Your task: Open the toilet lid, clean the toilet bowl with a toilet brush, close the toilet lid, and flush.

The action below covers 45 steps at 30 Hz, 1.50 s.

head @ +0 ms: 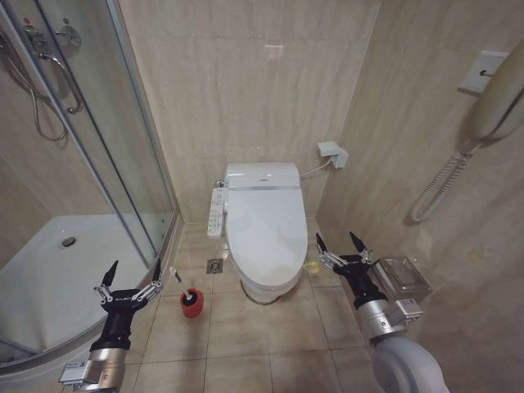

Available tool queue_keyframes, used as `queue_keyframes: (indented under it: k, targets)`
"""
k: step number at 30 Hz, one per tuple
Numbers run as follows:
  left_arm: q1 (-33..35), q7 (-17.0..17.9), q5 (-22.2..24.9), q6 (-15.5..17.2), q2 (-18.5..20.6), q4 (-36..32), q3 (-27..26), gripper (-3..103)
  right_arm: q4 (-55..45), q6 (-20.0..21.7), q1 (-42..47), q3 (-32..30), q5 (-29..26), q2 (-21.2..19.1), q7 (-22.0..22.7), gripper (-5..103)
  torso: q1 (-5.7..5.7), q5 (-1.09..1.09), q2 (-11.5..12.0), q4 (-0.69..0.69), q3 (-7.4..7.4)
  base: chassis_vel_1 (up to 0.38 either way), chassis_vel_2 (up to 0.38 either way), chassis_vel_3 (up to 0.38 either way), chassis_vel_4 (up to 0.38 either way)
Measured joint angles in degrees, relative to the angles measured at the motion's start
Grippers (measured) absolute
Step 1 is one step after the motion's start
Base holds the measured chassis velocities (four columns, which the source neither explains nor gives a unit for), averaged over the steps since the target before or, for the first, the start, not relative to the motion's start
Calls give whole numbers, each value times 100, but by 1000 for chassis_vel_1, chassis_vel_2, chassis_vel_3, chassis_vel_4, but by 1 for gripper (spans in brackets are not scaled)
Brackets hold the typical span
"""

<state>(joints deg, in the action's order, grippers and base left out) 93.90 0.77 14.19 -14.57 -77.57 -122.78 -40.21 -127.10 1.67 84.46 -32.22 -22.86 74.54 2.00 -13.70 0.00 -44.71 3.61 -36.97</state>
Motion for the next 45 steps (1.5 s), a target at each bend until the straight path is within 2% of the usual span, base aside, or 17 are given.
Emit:
queue_keyframes:
  k: [15,30,45]
  targets:
    - [1,0,0,0,1,0,-1,100,0,0,0,0,0,0,0,100,1,-1,0,-1,0,-13,-11,14,-6]
    - [0,-1,0,0,-2,0,1,100,0,0,0,-2,0,-1,3,100,2,1,-1,1,0,-66,-195,57,196]
    - [0,0,0,0,0,0,-2,100,0,0,-1,1,0,0,1,100,-1,1,0,0,0,17,33,-13,-27]
